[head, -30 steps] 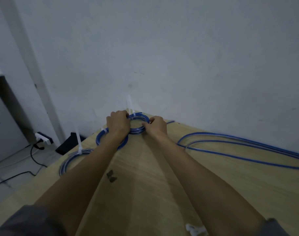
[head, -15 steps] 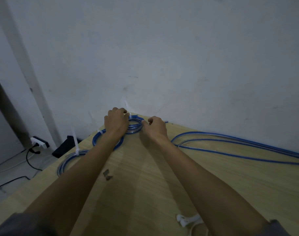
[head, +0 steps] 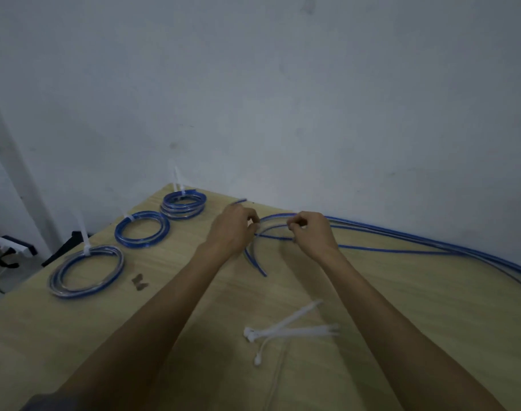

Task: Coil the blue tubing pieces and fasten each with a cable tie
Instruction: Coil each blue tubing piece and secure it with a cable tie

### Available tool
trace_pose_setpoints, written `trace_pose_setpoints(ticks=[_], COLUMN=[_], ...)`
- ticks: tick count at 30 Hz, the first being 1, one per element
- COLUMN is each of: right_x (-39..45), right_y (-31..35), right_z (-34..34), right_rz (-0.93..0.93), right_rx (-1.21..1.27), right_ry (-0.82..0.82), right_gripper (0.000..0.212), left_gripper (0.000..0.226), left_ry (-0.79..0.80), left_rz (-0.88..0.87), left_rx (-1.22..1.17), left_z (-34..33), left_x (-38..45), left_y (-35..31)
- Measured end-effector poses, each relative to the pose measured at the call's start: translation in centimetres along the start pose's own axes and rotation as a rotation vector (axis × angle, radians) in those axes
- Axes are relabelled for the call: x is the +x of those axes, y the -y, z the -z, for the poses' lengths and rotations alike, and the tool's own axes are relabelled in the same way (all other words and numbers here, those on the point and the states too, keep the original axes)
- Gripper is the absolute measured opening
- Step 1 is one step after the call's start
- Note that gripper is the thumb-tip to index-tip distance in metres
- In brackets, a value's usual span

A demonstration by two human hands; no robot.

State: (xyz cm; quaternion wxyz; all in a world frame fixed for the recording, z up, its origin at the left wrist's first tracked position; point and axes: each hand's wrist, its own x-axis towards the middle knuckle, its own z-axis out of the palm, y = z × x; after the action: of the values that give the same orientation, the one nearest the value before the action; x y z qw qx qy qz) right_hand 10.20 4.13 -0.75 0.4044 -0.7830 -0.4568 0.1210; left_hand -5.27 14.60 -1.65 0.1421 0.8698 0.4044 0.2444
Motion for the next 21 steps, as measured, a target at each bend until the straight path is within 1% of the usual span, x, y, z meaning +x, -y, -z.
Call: trace_pose_setpoints(ticks=[3, 5, 8, 10, 12, 13, 15, 17, 18, 19, 21], right_x=[-1.7, -2.7, -4.2, -4.9, -5.5, -5.7, -6.2, -6.6, -6.8, -6.9, -7.1], right_y=[-1.5, -1.8, -1.9, -1.8, -1.5, -1.3, -0.5, 0.4, 0.7, 0.9, 1.2], right_z=[1.5, 1.9, 2.1, 1.7, 1.2, 0.9, 0.5, 0.6, 0.8, 1.1, 1.9], right_rz=[0.0, 0.007, 0.014, 0.006, 0.01, 0.025, 0.071, 0.127, 0.158, 0.187, 0.22], right_rx=[0.01, 0.019, 0.045, 0.076, 0.117, 0.141, 0.178, 0.178, 0.162, 0.15, 0.153], right_ry=[-0.001, 0.011, 0.037, 0.048, 0.053, 0.049, 0.054, 0.077, 0.083, 0.08, 0.044], right_gripper=[0.015, 0.014, 0.015, 0.016, 0.017, 0.017, 0.022, 0.03, 0.031, 0.032, 0.035], left_gripper=[0.026, 0.028, 0.03, 0.036, 0.042, 0.042, 0.031, 0.013, 0.007, 0.006, 0.013], left_ry=[0.042, 0.08, 0.098, 0.101, 0.083, 0.058, 0.006, -0.007, -0.007, -0.012, -0.024], left_rz=[0.145, 0.233, 0.317, 0.362, 0.354, 0.33, 0.261, 0.203, 0.18, 0.16, 0.109], left_rx=[0.095, 0.119, 0.005, -0.081, -0.143, -0.169, -0.279, -0.473, -0.561, -0.626, -0.682], left_z=[-0.8, -0.9, -0.9, -0.6, 0.0, 0.4, 1.3, 2.1, 2.3, 2.5, 2.6], left_x=[-1.7, -2.4, -2.5, -2.5, -2.5, -2.4, -2.0, -1.9, -1.9, -2.0, -2.2], left_y=[-1.7, -2.2, -2.2, -2.3, -2.7, -3.2, -4.3, -5.6, -6.2, -6.8, -7.7])
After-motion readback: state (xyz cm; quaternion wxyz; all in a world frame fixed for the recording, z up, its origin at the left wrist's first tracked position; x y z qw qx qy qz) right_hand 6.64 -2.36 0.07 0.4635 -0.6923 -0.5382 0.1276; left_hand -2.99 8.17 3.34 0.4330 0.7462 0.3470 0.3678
